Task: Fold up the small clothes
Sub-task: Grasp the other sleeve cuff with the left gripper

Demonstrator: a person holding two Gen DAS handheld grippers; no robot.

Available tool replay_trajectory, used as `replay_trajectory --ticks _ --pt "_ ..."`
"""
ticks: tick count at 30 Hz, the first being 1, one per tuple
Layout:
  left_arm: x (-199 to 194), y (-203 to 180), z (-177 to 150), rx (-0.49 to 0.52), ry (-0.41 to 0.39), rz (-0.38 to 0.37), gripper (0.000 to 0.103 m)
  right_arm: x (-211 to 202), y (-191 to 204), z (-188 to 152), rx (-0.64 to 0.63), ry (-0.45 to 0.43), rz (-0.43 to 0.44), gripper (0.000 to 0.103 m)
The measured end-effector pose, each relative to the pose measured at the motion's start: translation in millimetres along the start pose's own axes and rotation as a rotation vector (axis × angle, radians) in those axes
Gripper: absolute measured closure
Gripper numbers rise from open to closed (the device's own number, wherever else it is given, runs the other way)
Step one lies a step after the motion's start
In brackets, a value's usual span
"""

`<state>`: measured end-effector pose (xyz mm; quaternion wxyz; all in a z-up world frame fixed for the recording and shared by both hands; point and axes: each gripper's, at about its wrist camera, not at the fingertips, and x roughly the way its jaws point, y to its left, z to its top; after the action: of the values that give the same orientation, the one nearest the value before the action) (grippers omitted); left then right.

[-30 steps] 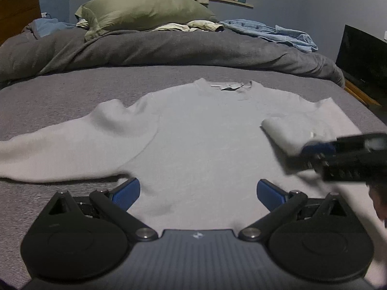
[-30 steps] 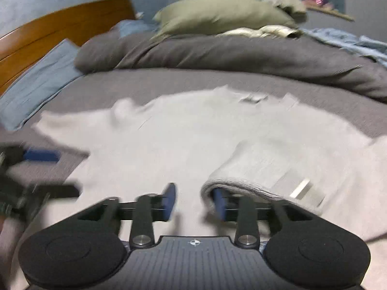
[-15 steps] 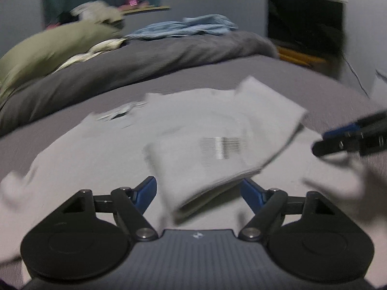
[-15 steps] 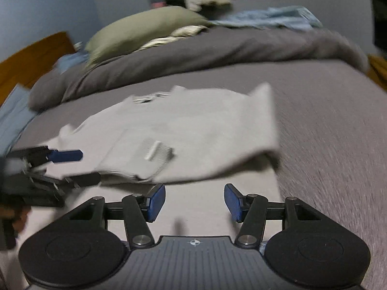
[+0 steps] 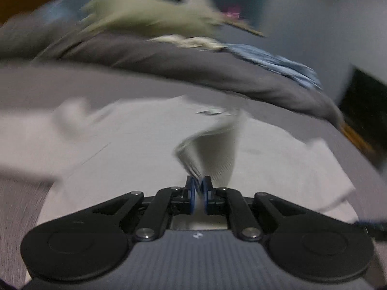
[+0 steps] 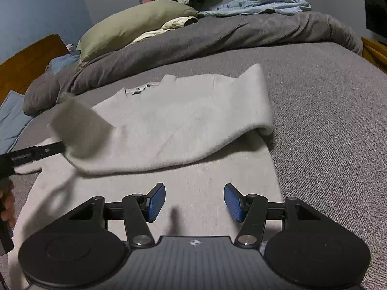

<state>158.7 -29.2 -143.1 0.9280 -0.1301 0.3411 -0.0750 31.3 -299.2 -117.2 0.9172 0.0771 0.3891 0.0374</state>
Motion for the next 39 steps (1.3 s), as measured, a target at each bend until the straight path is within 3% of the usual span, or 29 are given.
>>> replay_trajectory --ticks 3,6,8,10,12,14,16,18,22,23,24,25,27,30,33,39 --pt "6.4 24.8 -13.1 -0.021 0.033 0.020 0.100 -1.4 5.1 -1.2 -0.020 0.005 -0.003 0.046" --pt "17.4 40.5 -22.9 -0.050 0.038 -0.037 0.099 0.8 11.1 -3.7 -0.032 0.017 0.003 0.046" --pt "24.1 47.9 -24.2 -0.091 0.042 -0.070 0.091 3.5 17.2 -6.8 -0.051 0.026 0.007 0.046" --pt "30.9 50.8 -19.7 -0.117 0.051 -0.108 0.065 5.6 22.7 -10.3 -0.079 0.037 0.012 0.046" --pt "31.2 43.6 -15.2 -0.083 0.045 -0.113 0.053 7.5 27.7 -13.6 -0.104 0.042 0.013 0.046" --pt "23.6 37.4 -11.6 -0.037 0.017 -0.060 0.045 9.0 31.8 -16.3 -0.120 0.048 0.016 0.045" --pt "17.6 32.8 -10.4 0.003 -0.028 0.006 0.029 8.9 35.2 -18.3 -0.136 0.045 0.018 0.043" --pt "19.0 37.2 -11.0 0.005 -0.027 0.006 0.029 8.1 36.4 -20.5 -0.144 0.044 0.018 0.042" --pt "45.6 44.7 -6.0 -0.080 0.106 -0.123 0.031 7.8 38.3 -27.1 -0.163 0.046 0.016 0.041" --pt "49.4 44.6 -4.3 -0.082 0.127 -0.123 0.034 7.3 38.5 -27.7 -0.168 0.046 0.016 0.040" --pt "50.3 42.9 -1.5 -0.071 0.135 -0.115 0.061 6.6 39.0 -28.6 -0.175 0.046 0.015 0.040" --pt "49.6 41.8 0.8 -0.059 0.140 -0.101 0.098 5.7 39.4 -29.1 -0.180 0.045 0.014 0.040" --pt "46.6 43.6 3.5 -0.075 0.150 -0.112 0.098 4.5 39.3 -29.1 -0.182 0.044 0.015 0.040" --pt "27.6 39.6 7.7 -0.018 0.100 -0.105 0.098 3.9 39.3 -29.0 -0.179 0.043 0.011 0.040" --pt "3.1 39.6 11.2 -0.019 0.046 -0.044 0.098 4.1 40.8 -29.0 -0.182 0.042 0.003 0.040" --pt "-22.1 64.8 1.8 -0.082 0.099 0.100 0.098 0.1 43.0 -22.8 -0.163 -0.001 -0.039 0.040"
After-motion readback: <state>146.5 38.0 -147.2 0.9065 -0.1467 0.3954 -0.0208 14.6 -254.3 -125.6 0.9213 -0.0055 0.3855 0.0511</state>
